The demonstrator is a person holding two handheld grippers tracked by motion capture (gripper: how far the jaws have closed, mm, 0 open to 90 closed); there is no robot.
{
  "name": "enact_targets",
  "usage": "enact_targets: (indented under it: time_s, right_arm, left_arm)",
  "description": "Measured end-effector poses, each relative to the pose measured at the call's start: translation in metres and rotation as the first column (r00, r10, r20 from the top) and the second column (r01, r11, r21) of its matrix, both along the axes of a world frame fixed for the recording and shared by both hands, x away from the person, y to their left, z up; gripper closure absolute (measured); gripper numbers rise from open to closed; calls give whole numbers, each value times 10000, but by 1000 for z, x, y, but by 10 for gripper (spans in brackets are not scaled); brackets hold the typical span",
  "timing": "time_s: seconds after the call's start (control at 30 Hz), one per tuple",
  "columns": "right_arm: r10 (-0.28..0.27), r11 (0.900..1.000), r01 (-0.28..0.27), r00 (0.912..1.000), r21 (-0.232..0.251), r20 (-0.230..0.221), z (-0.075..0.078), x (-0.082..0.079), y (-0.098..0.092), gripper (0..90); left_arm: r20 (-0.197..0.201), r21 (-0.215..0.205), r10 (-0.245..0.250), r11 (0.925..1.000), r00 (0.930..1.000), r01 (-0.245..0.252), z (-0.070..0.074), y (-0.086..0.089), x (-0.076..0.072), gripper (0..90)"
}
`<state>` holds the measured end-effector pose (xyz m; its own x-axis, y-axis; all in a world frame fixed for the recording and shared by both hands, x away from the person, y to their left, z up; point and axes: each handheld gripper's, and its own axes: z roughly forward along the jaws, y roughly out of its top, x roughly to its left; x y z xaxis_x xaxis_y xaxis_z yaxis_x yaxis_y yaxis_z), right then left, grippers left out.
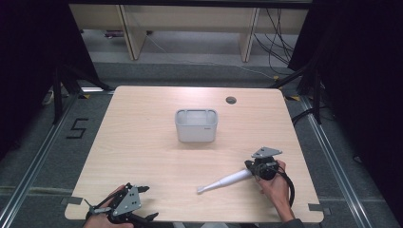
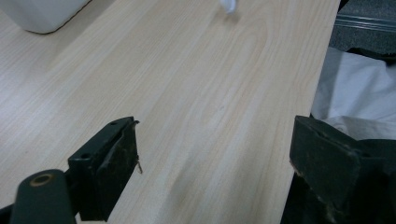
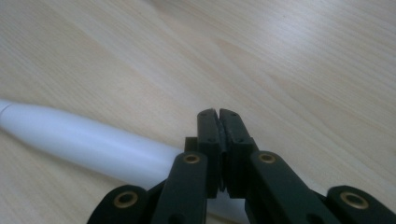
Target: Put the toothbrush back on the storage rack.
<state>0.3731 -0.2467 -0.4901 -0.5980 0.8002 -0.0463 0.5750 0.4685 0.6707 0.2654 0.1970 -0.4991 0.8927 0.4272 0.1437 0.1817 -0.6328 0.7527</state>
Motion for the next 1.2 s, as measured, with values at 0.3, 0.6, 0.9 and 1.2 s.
enact_targets:
  time_s: [0.3, 0.6, 0.9, 1.2]
  right_arm:
    - [-55, 10000, 56, 10000, -41, 37, 2, -8, -1, 877]
    - [-156, 9998, 156, 9999, -79, -36, 3, -21, -11, 882]
    - [-161, 9998, 164, 9991, 75, -381, 2, -34, -12, 882]
    - [141, 9999, -141, 9990, -1, -426, 2, -48, -9, 881]
  left_arm:
    - [54, 28, -18, 10000, 10000, 18, 0, 1, 1, 147]
    - [70, 18, 83, 10000, 9999, -83, -1, 0, 0, 148]
    - [10, 24, 2, 10000, 10000, -2, 0, 0, 0, 147]
    - [-45, -131, 18, 9999, 10000, -19, -1, -1, -1, 148]
